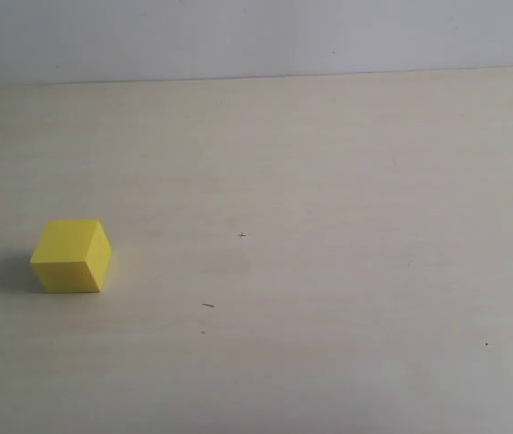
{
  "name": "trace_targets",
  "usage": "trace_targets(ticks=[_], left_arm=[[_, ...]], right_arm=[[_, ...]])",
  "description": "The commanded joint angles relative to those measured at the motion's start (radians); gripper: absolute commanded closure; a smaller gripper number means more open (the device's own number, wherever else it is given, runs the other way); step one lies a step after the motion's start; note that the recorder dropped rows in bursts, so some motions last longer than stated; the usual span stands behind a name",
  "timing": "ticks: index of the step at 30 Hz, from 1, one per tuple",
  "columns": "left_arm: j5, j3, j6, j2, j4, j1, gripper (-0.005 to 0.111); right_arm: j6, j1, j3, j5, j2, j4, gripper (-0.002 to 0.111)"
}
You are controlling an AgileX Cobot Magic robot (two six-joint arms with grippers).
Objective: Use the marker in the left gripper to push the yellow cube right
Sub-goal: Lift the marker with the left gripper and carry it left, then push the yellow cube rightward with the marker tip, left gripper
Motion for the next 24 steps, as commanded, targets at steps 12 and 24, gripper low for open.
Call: trace_targets(ticks=[12, 24], left_arm=[[-0.324, 0.005, 0.993, 0.261, 0.136, 0.09, 0.107], [-0.308, 0.005, 1.12, 0.379, 0.025, 0.101, 0.107]], right_arm=[[-0.005, -0.006, 0.004, -0.007, -0.005, 0.001, 0.108], [-0.005, -0.006, 0.004, -0.007, -0.005, 0.001, 0.108]])
